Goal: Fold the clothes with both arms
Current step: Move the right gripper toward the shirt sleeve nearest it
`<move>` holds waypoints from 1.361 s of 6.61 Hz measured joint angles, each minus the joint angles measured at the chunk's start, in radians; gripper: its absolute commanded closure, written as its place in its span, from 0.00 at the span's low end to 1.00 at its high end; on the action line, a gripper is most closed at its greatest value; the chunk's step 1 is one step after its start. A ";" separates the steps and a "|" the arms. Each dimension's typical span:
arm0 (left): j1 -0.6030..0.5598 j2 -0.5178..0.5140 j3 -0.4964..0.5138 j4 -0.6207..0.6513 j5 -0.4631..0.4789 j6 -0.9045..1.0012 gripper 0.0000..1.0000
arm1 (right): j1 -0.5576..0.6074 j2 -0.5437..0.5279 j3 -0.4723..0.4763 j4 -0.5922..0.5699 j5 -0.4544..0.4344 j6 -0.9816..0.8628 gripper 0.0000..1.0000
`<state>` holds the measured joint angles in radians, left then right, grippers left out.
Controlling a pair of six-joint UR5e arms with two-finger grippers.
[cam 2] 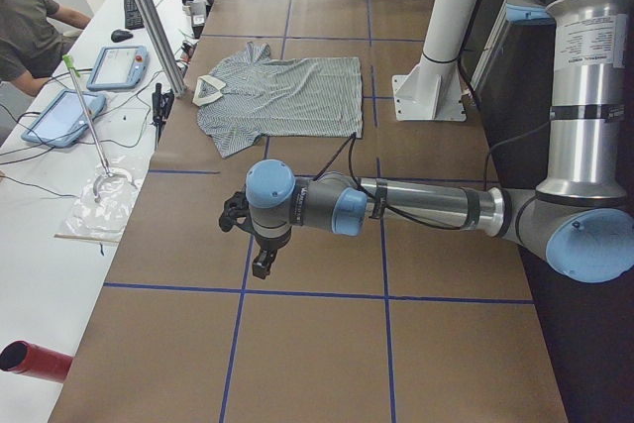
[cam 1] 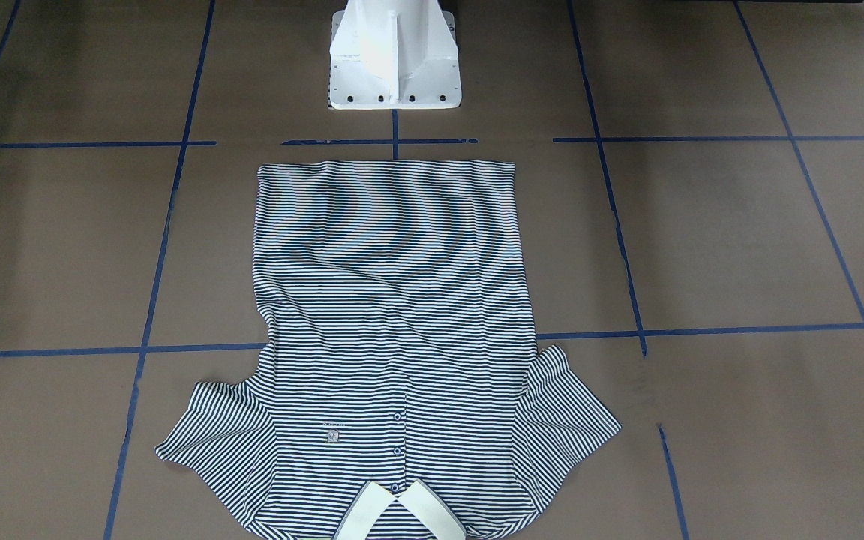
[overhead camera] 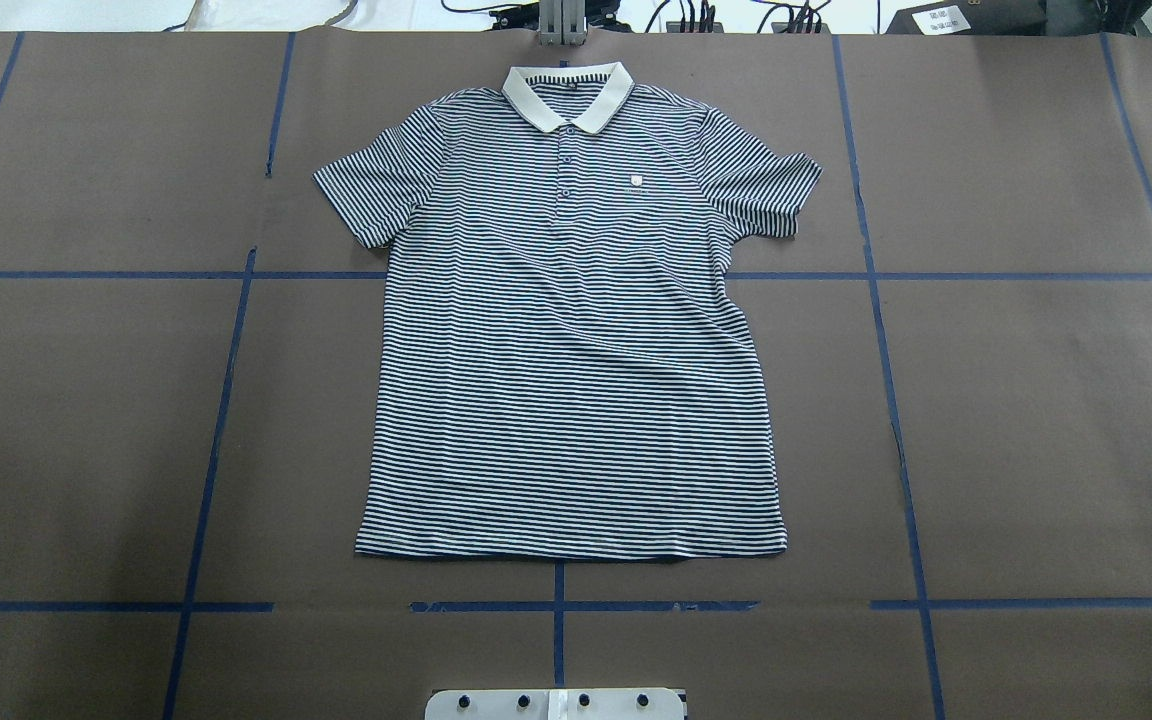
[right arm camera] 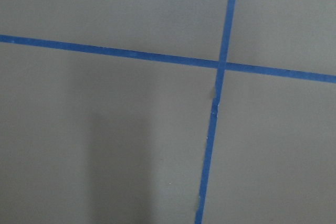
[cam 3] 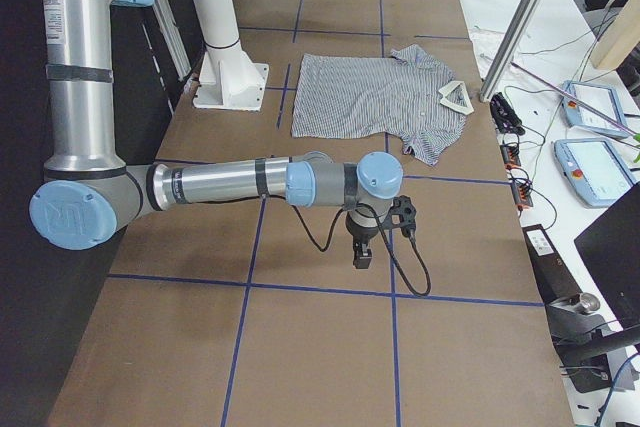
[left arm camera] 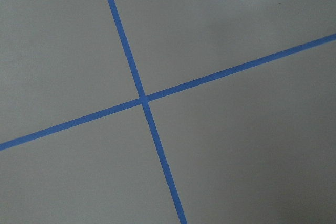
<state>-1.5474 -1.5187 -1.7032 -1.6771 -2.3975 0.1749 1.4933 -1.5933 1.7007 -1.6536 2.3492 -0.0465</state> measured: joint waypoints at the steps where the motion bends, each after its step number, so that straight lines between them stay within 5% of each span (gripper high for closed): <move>1: 0.002 -0.002 -0.003 -0.013 0.009 -0.001 0.00 | 0.000 -0.002 -0.027 0.046 -0.021 0.002 0.00; 5: 0.027 -0.015 0.010 -0.089 -0.036 -0.078 0.00 | -0.046 0.021 -0.091 0.167 0.042 0.066 0.00; 9: 0.052 -0.001 0.018 -0.310 -0.108 -0.246 0.00 | -0.244 0.351 -0.234 0.322 0.037 0.587 0.03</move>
<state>-1.4952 -1.5196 -1.6849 -1.9867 -2.5059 -0.0713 1.2495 -1.2426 1.4666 -1.3317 2.3858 0.5408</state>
